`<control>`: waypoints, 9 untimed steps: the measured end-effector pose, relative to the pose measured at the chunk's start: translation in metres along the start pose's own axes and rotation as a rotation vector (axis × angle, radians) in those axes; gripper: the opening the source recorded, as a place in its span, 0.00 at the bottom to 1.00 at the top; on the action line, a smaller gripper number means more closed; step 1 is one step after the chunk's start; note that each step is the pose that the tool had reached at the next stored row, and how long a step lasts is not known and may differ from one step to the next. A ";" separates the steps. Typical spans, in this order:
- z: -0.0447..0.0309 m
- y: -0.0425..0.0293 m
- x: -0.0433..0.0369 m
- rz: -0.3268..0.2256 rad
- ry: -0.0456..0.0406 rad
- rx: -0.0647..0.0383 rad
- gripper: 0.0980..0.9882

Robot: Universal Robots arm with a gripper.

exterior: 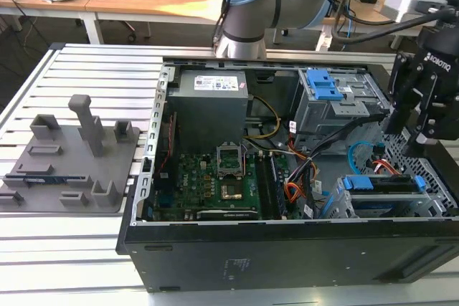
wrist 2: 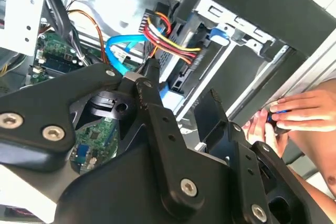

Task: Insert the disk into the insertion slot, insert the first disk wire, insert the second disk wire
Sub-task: 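Insert the second disk wire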

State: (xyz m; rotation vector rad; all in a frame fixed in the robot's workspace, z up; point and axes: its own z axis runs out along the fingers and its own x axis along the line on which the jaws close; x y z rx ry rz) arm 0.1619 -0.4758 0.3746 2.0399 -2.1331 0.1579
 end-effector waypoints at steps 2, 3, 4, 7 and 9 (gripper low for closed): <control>0.0007 0.0056 -0.0042 0.003 0.0098 0.013 0.50; 0.0009 0.0075 -0.0048 0.005 0.0160 0.017 0.50; 0.0011 0.0098 -0.0053 0.006 0.0235 0.020 0.50; 0.0029 0.0205 -0.0080 0.010 0.0604 0.039 0.26; 0.0045 0.0244 -0.0092 0.008 0.0751 0.047 0.19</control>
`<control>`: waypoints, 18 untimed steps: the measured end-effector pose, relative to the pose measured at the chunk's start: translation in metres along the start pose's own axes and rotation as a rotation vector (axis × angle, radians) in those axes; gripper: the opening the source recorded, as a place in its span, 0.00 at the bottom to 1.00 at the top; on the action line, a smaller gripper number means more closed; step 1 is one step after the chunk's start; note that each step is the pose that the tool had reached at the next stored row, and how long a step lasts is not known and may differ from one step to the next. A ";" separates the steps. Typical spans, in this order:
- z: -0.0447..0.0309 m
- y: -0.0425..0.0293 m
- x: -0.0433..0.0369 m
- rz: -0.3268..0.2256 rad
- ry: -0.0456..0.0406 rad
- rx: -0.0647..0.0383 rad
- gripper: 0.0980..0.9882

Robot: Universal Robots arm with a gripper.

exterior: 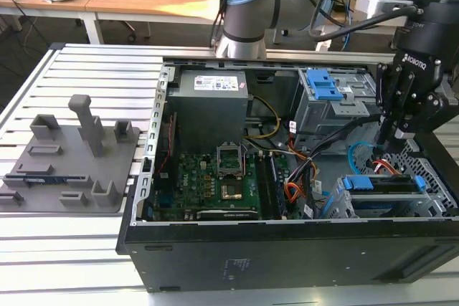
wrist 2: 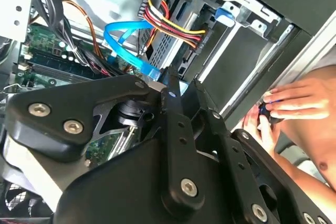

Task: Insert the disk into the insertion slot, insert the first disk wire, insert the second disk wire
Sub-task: 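Insert the second disk wire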

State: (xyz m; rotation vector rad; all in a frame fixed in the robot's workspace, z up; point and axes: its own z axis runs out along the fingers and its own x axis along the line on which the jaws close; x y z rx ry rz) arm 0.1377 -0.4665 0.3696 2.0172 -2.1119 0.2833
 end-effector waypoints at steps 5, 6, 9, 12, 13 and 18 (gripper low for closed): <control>0.0005 0.0063 -0.0107 0.000 0.0059 0.009 0.19; -0.0004 0.0071 -0.0141 0.000 0.0060 0.012 0.19; 0.0008 0.0078 -0.0158 -0.017 0.0216 0.021 0.19; 0.0035 0.0081 -0.0166 -0.040 0.0291 0.028 0.19; 0.0049 0.0083 -0.0170 -0.045 0.0292 0.030 0.19; 0.0079 0.0089 -0.0179 -0.054 0.0292 0.033 0.19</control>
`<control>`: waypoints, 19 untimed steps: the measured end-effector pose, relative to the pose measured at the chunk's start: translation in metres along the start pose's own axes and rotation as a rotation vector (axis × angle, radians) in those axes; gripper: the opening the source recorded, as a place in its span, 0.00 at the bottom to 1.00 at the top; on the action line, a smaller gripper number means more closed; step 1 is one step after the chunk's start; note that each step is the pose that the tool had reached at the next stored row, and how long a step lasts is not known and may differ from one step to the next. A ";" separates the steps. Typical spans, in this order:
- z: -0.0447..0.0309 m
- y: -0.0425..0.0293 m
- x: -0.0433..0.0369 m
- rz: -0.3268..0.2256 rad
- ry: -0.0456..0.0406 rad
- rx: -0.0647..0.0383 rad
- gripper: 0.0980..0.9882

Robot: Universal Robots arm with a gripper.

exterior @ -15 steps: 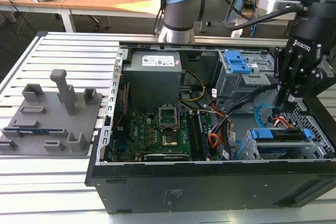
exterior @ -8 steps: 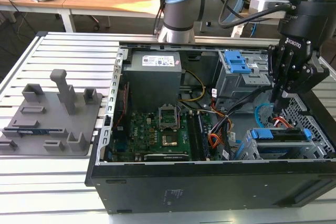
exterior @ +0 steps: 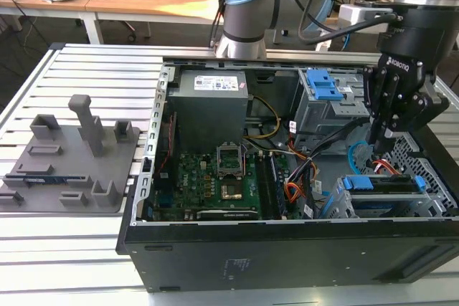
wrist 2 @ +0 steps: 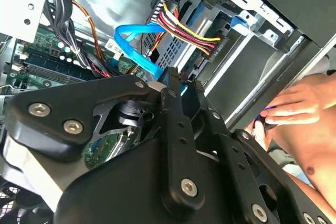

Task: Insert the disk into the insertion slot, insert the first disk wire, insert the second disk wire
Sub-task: 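Insert the second disk wire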

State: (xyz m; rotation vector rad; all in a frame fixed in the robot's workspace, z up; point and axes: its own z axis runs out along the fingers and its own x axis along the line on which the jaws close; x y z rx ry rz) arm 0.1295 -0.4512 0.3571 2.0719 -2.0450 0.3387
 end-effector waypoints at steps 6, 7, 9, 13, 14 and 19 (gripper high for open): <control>0.0019 0.0003 -0.0012 -0.007 0.0398 0.003 0.19; 0.0018 0.0005 -0.0022 -0.008 0.0433 0.005 0.19; 0.0021 0.0009 -0.0061 -0.011 0.0437 0.015 0.19; 0.0036 0.0020 -0.0084 -0.013 0.0481 0.018 0.19; 0.0038 0.0020 -0.0087 -0.013 0.0504 0.018 0.19; 0.0047 0.0022 -0.0106 -0.013 0.0621 0.018 0.19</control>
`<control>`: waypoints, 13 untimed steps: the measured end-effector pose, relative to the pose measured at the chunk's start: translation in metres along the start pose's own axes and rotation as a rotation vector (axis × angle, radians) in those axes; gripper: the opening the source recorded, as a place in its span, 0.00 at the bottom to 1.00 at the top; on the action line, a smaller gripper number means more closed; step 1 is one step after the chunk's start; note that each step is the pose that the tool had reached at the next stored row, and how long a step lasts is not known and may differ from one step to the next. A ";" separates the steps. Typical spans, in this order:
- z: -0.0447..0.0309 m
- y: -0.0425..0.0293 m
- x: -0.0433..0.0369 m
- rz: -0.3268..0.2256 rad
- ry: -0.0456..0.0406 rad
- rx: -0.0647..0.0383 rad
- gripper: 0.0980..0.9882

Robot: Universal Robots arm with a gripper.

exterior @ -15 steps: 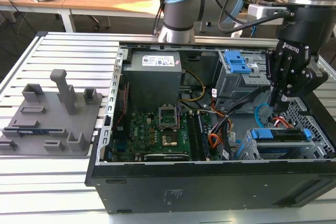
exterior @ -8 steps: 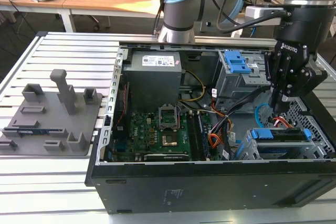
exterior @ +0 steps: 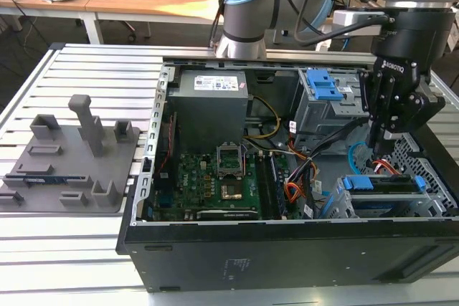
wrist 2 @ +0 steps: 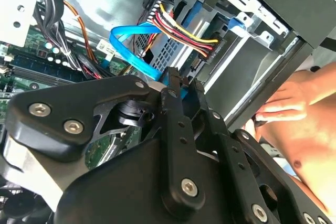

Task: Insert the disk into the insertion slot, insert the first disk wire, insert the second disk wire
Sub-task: 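Insert the second disk wire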

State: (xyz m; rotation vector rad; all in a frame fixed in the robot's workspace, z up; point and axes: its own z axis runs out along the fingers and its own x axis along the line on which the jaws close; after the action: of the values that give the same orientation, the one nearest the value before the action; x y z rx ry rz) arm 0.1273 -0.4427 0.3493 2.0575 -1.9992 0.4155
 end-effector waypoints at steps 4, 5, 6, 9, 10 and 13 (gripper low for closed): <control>0.0010 0.0002 -0.0015 0.000 0.0048 0.000 0.07; 0.0012 0.0002 -0.0018 0.000 0.0058 0.000 0.07; 0.0014 0.0003 -0.0020 0.000 0.0070 0.000 0.07; 0.0018 0.0003 -0.0021 0.000 0.0101 0.000 0.07; 0.0019 0.0003 -0.0022 0.000 0.0104 0.000 0.07; 0.0021 -0.0016 -0.0022 0.000 0.0101 0.000 0.07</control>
State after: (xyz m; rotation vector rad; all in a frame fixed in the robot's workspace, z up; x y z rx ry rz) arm 0.1289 -0.4413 0.3465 2.0513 -1.9932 0.4248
